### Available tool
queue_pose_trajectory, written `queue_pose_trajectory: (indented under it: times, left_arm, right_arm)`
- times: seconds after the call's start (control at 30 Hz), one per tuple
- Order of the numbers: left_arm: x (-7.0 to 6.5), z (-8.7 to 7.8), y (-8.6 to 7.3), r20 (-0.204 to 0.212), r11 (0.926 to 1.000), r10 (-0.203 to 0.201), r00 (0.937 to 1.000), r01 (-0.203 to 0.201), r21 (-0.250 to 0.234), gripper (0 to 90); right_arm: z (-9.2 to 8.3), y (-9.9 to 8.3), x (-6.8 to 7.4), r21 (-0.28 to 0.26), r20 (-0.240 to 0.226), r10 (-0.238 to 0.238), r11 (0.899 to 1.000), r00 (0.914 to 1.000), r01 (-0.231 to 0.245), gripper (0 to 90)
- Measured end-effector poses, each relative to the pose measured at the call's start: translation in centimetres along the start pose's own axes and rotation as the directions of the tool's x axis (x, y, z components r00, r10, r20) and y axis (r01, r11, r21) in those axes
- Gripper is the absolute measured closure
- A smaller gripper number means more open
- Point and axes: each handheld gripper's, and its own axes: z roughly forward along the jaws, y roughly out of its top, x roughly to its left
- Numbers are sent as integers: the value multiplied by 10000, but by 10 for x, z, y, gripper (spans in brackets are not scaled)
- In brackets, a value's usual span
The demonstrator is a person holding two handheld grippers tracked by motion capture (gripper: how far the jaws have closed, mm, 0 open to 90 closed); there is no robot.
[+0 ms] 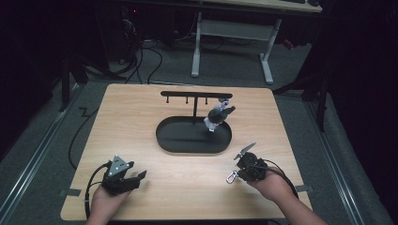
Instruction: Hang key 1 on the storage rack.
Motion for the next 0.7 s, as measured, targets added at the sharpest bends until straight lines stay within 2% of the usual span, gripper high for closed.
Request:
queue_pose_trajectory:
  times: [0.3, 0.5, 0.7]
  left_arm:
    - [0, 0, 0, 52, 10000, -7, 10000, 7, 37, 368]
    - [0, 1, 0, 66, 10000, -5, 10000, 4, 94, 368]
    - [-1, 1, -1, 71, 9999, -6, 10000, 5, 105, 368]
  right_arm:
    - [7, -2, -2, 101, -79, 92, 9999, 9999, -91, 837]
    - [9, -7, -3, -88, -337, 285, 9995, 9990, -289, 836]
    - [10, -7, -1, -170, -335, 75, 9998, 9994, -81, 887]
